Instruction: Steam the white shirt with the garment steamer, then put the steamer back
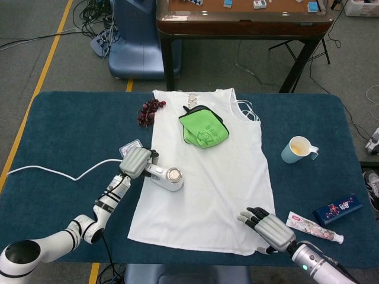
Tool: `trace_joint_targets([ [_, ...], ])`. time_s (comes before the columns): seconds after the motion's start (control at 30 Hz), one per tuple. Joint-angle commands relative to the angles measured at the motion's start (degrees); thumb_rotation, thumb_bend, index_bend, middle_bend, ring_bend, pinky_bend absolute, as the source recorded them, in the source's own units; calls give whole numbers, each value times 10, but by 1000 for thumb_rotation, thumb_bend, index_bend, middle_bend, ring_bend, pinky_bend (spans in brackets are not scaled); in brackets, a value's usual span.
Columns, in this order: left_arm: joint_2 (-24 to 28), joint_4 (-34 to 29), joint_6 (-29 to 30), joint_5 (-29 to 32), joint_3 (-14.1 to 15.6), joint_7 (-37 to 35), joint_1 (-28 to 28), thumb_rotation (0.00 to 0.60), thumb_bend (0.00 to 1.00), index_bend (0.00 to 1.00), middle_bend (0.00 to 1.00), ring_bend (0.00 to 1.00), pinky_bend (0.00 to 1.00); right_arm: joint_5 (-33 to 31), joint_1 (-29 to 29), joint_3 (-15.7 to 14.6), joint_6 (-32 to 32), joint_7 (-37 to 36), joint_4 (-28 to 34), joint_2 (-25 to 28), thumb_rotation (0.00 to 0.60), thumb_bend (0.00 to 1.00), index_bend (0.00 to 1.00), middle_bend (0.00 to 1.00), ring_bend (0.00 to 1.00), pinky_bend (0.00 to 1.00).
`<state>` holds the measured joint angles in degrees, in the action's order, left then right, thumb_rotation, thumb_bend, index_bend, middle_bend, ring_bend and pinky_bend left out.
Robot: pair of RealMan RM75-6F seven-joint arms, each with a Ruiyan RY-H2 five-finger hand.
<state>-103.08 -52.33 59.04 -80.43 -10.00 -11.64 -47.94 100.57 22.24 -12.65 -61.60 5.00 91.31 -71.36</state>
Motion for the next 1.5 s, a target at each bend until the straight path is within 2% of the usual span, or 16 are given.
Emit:
trace_joint_targets([
  [0.03, 30, -36, 12, 5, -3, -8, 16, 600, 170, 778, 592, 491, 578, 15, -1, 6, -25, -13, 9, 10, 600, 167, 91, 120, 59, 105],
  [0.23, 83, -93, 29, 9, 7, -13, 52, 600, 170, 778, 592, 491, 578, 31, -2, 27, -76, -18, 28, 36, 600, 167, 91, 120, 59, 105],
  [0.53, 130, -112, 55, 16, 18, -32, 99, 600, 169, 777, 592, 491, 578, 40, -6, 58, -132, -14, 57, 74, 600, 166, 91, 120, 59, 105],
  [0.73, 127, -75, 54, 18, 28, -40, 117, 600, 169, 773, 591, 491, 578, 42, -12, 70, -154, -15, 65, 84, 600, 165, 91, 120, 59, 105],
  [1.17, 103, 24, 47, 3, 40, -90, 133, 600, 170, 731, 564, 471, 551, 40, -22, 73, -154, -6, 77, 94, 600, 166, 91, 121, 59, 105],
  [1.27, 102, 31, 42, 1, 43, -94, 135, 600, 169, 663, 517, 454, 532, 42, -23, 73, -155, -7, 79, 96, 600, 165, 91, 121, 59, 105],
  [1.37, 105, 31, 36, 2, 43, -99, 138, 600, 170, 528, 441, 407, 504, 45, -24, 72, -155, -9, 79, 98, 600, 166, 90, 121, 59, 105],
  [1.5, 118, 18, 24, 3, 46, -84, 139, 600, 169, 329, 301, 273, 427, 46, -26, 72, -154, -14, 77, 97, 600, 165, 91, 121, 59, 105],
])
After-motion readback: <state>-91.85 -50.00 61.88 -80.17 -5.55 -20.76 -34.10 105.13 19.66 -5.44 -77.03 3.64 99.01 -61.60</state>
